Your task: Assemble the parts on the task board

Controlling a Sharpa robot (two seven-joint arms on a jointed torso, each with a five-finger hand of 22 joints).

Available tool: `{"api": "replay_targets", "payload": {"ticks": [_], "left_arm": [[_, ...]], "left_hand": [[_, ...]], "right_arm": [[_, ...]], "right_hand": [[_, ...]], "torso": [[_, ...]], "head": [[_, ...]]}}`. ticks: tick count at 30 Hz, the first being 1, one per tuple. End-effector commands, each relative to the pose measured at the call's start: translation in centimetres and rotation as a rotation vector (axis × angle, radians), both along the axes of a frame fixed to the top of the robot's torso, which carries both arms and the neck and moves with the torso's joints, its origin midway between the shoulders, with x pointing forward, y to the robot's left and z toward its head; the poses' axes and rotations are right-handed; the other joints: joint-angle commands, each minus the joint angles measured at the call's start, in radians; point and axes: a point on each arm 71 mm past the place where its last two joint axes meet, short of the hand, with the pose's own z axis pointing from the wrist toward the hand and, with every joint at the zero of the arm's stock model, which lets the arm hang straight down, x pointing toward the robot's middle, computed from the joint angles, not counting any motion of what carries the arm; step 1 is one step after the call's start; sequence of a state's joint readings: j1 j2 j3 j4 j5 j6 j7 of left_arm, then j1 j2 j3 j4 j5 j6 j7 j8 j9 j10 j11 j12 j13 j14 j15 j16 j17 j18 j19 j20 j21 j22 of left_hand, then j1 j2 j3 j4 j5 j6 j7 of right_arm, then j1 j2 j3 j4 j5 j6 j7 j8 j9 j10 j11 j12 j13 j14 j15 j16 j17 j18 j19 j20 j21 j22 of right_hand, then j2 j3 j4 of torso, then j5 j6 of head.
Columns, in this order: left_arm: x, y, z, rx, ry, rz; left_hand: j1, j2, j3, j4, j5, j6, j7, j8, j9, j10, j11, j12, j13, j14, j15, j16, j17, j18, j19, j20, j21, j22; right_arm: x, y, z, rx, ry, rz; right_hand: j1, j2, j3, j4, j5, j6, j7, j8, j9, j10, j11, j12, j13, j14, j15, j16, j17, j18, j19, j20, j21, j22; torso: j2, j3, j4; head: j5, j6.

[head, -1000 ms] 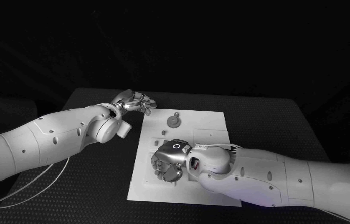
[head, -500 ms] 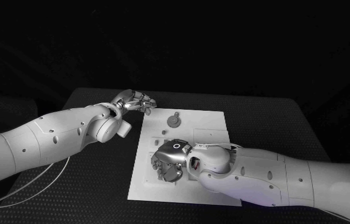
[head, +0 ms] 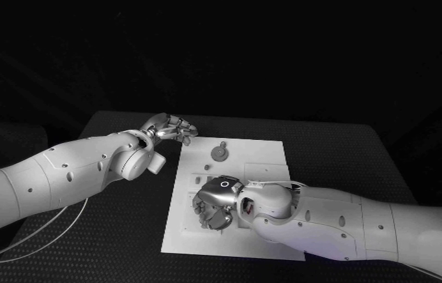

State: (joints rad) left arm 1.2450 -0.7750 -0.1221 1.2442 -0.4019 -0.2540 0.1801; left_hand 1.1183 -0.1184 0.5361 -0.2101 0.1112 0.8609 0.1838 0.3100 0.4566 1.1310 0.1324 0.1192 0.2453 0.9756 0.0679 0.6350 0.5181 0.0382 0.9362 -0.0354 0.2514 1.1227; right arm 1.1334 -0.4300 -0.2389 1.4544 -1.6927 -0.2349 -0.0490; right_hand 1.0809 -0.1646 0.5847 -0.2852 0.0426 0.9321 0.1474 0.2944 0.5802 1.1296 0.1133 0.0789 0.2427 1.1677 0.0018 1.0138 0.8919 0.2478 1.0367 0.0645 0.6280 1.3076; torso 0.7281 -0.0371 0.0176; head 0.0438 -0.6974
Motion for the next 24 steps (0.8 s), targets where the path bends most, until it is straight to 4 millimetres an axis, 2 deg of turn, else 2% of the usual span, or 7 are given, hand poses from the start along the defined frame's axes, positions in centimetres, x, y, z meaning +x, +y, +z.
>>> {"api": "replay_targets", "payload": {"ticks": [1,3,6,8,12,18,24], "left_arm": [[0.0,-0.2,0.1,-0.009,-0.003,-0.011],[0.0,-0.1,0.1,-0.009,-0.003,-0.01],[0.0,-0.1,0.1,-0.009,-0.002,-0.01],[0.0,-0.1,0.1,-0.009,-0.002,-0.01],[0.1,0.0,0.1,-0.008,-0.003,-0.008],[0.1,0.0,0.1,-0.008,-0.004,-0.007],[0.3,0.1,0.1,-0.007,-0.007,0.0]], "left_hand": [[-0.004,-0.001,-0.001,0.007,0.006,-0.009,-0.002,0.004,-0.001,-0.007,-0.002,0.005,-0.002,0.006,-0.002,-0.005,0.001,0.009,0.008,0.002,-0.007,0.002],[-0.004,-0.001,-0.001,0.007,0.006,-0.009,-0.002,0.004,-0.001,-0.007,-0.002,0.005,-0.002,0.006,-0.002,-0.005,0.002,0.009,0.008,0.002,-0.007,0.002],[-0.004,-0.001,-0.001,0.007,0.006,-0.009,-0.002,0.004,-0.001,-0.007,-0.002,0.005,-0.002,0.006,-0.002,-0.005,0.002,0.009,0.008,0.002,-0.007,0.002],[-0.004,-0.001,-0.001,0.007,0.006,-0.009,-0.002,0.004,-0.001,-0.007,-0.002,0.005,-0.002,0.006,-0.002,-0.006,0.002,0.009,0.008,0.002,-0.007,0.002],[-0.003,-0.001,-0.001,0.007,0.006,-0.009,-0.001,0.004,-0.001,-0.007,-0.002,0.005,-0.002,0.006,-0.002,-0.006,0.002,0.009,0.008,0.002,-0.008,0.002],[-0.003,-0.001,-0.001,0.007,0.006,-0.009,-0.001,0.004,-0.001,-0.007,-0.002,0.006,-0.002,0.006,-0.002,-0.006,0.003,0.009,0.008,0.002,-0.008,0.002],[-0.003,0.0,-0.001,0.008,0.005,-0.008,-0.002,0.005,-0.001,-0.006,-0.002,0.006,-0.001,0.007,-0.002,-0.007,0.004,0.009,0.009,0.002,-0.008,0.002]], "right_arm": [[0.2,-0.3,0.1,0.027,-0.005,-0.024],[0.3,-0.5,0.2,0.037,-0.007,-0.03],[0.4,-0.8,0.3,0.059,-0.005,-0.039],[0.3,-1.0,0.5,0.075,-0.001,-0.043],[0.4,-1.5,1.0,0.108,0.01,-0.048],[1.8,-3.5,3.5,0.236,0.042,-0.115],[4.8,-7.1,6.2,0.282,0.157,-0.262]], "right_hand": [[-0.003,-0.022,-0.004,0.004,0.004,-0.02,0.006,-0.011,-0.004,-0.031,0.013,-0.014,-0.007,-0.017,0.011,0.008,0.002,0.006,-0.014,0.002,0.006,0.025],[-0.006,-0.053,0.006,0.016,0.004,-0.054,0.009,-0.029,-0.01,-0.087,0.031,-0.019,-0.019,-0.035,0.03,0.02,0.007,0.004,-0.026,0.005,0.012,0.025],[-0.006,-0.077,0.02,0.034,0.004,-0.082,0.002,-0.041,-0.015,-0.131,0.046,-0.019,-0.029,-0.048,0.042,0.031,0.009,0.002,-0.035,0.008,0.017,0.025],[-0.019,-0.11,0.021,0.056,0.005,-0.122,-0.004,-0.06,-0.022,-0.182,0.061,-0.018,-0.042,-0.063,0.058,0.038,0.009,0.0,-0.045,0.01,0.021,0.025],[-0.027,-0.128,0.012,0.079,0.005,-0.169,-0.02,-0.075,-0.024,-0.217,0.072,-0.014,-0.051,-0.082,0.069,0.055,0.009,-0.001,-0.062,0.012,0.031,0.025],[-0.027,-0.121,0.001,0.094,0.005,-0.185,-0.022,-0.069,-0.015,-0.186,0.064,0.01,-0.043,-0.081,0.061,0.079,0.003,0.004,-0.06,0.01,0.051,0.025],[-0.03,-0.048,-0.037,0.077,0.006,-0.137,0.034,-0.033,0.004,-0.026,0.006,0.103,0.009,-0.061,0.006,0.094,-0.014,0.012,-0.053,0.008,0.072,0.023]], "torso": [[0.0,0.0008,0.0002],[0.0,0.0011,0.0],[0.0,0.0009,-0.0006],[0.0,0.0009,-0.0007],[0.0,0.0012,-0.001],[-0.001,0.0011,-0.0008],[-0.005,0.0006,-0.003]], "head": [[-0.001,0.002],[-0.002,0.003],[-0.003,0.004],[-0.003,0.004],[-0.003,0.005],[-0.006,0.012],[-0.01,0.018]]}}
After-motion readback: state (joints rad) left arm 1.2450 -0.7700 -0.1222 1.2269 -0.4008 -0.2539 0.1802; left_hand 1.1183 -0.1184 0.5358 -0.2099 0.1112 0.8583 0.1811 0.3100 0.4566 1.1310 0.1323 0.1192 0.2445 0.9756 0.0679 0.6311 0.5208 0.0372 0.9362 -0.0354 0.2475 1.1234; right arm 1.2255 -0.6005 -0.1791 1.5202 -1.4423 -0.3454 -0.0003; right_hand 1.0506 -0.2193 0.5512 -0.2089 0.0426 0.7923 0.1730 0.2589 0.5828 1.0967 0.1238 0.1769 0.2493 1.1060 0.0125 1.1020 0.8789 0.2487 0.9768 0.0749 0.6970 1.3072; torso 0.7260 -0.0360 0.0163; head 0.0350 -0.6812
